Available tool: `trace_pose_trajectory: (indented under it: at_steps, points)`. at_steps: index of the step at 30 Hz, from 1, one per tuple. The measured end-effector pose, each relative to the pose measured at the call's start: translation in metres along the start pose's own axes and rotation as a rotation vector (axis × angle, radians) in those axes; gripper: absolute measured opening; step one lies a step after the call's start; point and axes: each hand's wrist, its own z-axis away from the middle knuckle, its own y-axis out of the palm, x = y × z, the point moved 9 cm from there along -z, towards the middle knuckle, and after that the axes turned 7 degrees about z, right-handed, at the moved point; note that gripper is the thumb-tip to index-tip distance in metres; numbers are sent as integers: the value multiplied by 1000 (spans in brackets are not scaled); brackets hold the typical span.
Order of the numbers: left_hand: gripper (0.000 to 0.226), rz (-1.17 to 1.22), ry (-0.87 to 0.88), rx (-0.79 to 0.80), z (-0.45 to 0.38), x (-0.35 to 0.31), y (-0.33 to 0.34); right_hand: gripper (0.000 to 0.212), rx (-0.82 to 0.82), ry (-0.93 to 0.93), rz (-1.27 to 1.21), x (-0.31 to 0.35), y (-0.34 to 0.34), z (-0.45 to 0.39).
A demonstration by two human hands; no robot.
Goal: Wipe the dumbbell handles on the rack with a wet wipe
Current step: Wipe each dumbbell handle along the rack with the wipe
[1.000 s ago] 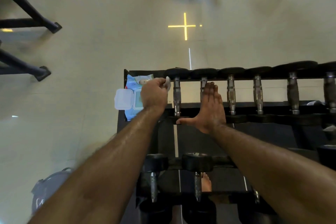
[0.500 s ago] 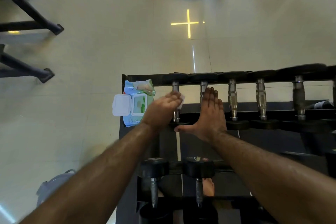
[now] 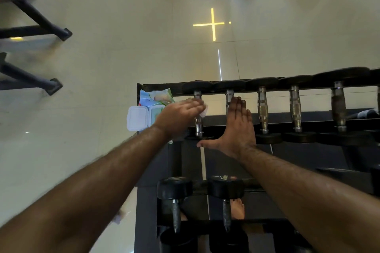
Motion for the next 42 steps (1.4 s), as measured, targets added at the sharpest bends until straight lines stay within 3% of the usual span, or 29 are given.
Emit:
trace_pose_trajectory:
  at_steps: [2, 6, 10, 13, 14, 18, 20, 21, 24, 25, 27, 31, 35, 37, 40, 42]
  points:
    - [49, 23, -44, 22, -5, -4, 10, 181, 2, 9, 5, -1, 0, 0]
    - [44, 121, 76, 288, 22, -33, 36, 181, 2, 4, -9, 0, 1, -1]
    - [36, 277, -272, 407, 41, 9, 22, 181, 1, 3, 16, 0, 1, -1]
    - [26, 476, -605, 129, 48, 22, 4, 180, 0, -4, 22, 0, 3, -1]
    - [24, 506, -695, 111, 53, 15, 9, 180, -4, -4, 21, -1, 3, -1]
    - [23, 546, -815, 257, 59, 1, 28, 180, -11, -5, 1, -1, 4, -4]
    - [22, 694, -819, 227, 49, 15, 21, 179, -9, -10, -11, -1, 5, -3]
    - [22, 707, -815, 135, 40, 23, 11, 179, -8, -12, -11, -1, 5, -3]
    - [26, 431, -757, -314, 17, 33, -29, 179, -3, -3, 13, -2, 6, -3]
    - [27, 384, -738, -365, 12, 28, -29, 180, -4, 2, 18, -2, 6, -2]
    - [25, 358, -749, -330, 7, 18, -10, 182, -17, 8, 21, -2, 5, -3]
    - [23, 479, -947, -285, 35, 7, 20, 182, -22, 1, 9, -2, 8, -6]
    - [22, 469, -847, 115, 54, -6, 29, 181, -22, -2, 8, -3, 8, -7]
    - [24, 421, -742, 32, 39, -3, 8, 181, -20, -7, -8, -3, 8, -6]
    - [31, 244, -581, -280, 4, 0, -19, 181, -19, 3, -8, -3, 8, -5]
    - [32, 114, -498, -258, -14, -2, -8, 181, -33, 6, -11, -3, 8, -5]
